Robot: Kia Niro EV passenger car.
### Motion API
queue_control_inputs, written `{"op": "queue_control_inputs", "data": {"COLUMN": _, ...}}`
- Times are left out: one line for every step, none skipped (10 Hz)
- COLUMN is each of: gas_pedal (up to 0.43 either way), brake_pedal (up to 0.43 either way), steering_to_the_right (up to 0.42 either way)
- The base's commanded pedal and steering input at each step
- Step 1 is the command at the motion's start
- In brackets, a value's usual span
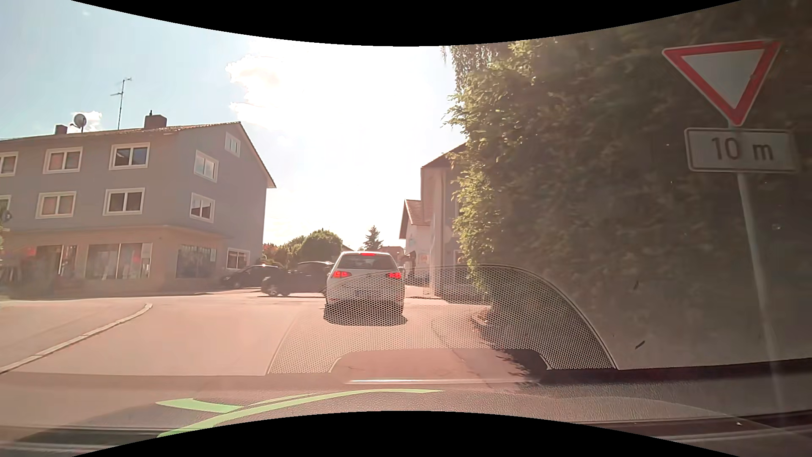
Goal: Follow the waypoints while adhering to traffic rules and regulations
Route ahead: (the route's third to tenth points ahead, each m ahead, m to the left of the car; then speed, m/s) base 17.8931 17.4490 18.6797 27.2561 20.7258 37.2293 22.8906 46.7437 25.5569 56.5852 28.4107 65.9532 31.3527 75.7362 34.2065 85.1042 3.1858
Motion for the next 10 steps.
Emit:
{"op": "queue_control_inputs", "data": {"gas_pedal": 0.000, "brake_pedal": 0.085, "steering_to_the_right": -0.012}}
{"op": "queue_control_inputs", "data": {"gas_pedal": 0.000, "brake_pedal": 0.085, "steering_to_the_right": -0.012}}
{"op": "queue_control_inputs", "data": {"gas_pedal": 0.000, "brake_pedal": 0.085, "steering_to_the_right": -0.011}}
{"op": "queue_control_inputs", "data": {"gas_pedal": 0.000, "brake_pedal": 0.085, "steering_to_the_right": -0.010}}
{"op": "queue_control_inputs", "data": {"gas_pedal": 0.000, "brake_pedal": 0.085, "steering_to_the_right": -0.009}}
{"op": "queue_control_inputs", "data": {"gas_pedal": 0.000, "brake_pedal": 0.085, "steering_to_the_right": -0.009}}
{"op": "queue_control_inputs", "data": {"gas_pedal": 0.000, "brake_pedal": 0.085, "steering_to_the_right": -0.008}}
{"op": "queue_control_inputs", "data": {"gas_pedal": 0.000, "brake_pedal": 0.085, "steering_to_the_right": -0.008}}
{"op": "queue_control_inputs", "data": {"gas_pedal": 0.000, "brake_pedal": 0.079, "steering_to_the_right": -0.008}}
{"op": "queue_control_inputs", "data": {"gas_pedal": 0.000, "brake_pedal": 0.049, "steering_to_the_right": -0.008}}
